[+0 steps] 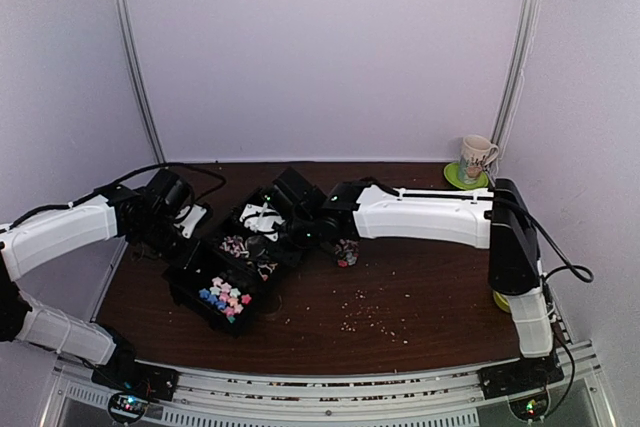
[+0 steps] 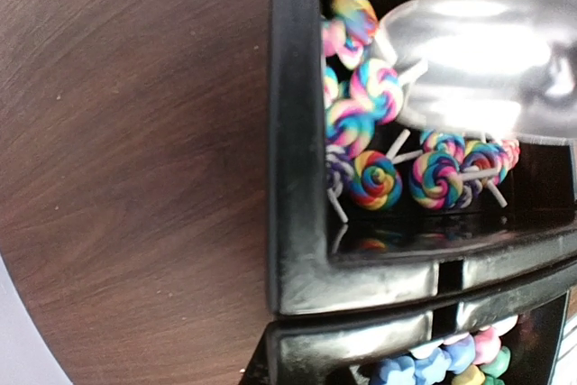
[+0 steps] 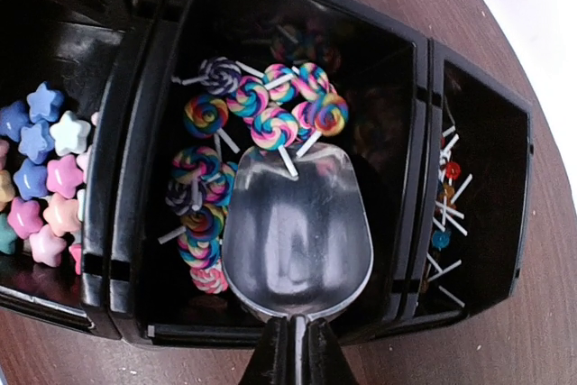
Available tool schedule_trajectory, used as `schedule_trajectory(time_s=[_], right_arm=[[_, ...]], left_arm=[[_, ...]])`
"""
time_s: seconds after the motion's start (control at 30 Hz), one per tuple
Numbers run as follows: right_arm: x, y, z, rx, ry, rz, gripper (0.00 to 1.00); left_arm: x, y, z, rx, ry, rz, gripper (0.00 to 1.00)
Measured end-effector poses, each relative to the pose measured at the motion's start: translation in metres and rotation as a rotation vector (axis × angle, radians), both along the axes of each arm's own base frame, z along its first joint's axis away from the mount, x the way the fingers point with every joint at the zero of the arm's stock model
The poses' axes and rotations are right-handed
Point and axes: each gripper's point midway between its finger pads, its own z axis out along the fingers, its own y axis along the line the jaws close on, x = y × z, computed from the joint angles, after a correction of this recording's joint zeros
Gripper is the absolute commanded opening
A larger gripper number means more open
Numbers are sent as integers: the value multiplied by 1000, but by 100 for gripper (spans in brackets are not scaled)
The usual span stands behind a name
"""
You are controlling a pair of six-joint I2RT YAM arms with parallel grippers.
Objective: Pack the candies
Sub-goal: Scoop the fake candies from the storage box.
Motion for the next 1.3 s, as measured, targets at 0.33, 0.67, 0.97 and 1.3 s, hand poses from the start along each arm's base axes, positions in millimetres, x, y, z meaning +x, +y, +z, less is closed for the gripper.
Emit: schedule_trajectory(time_s=[0.33,0.67,0.97,1.3], right_arm=[[-13,22,4,129,14,158,0],[-7,37,-8,305,61,71,0],[-9,36,-22,492,69,21,0],[-15,19,-26,566,43,3,0]], left_arm=[[-4,-3,-1,-18,20,-8,0],[4,8,0,21,-12,38,0],[7,13,1,43,-27,52,0],[8,4,-1,13,-10,30,0]])
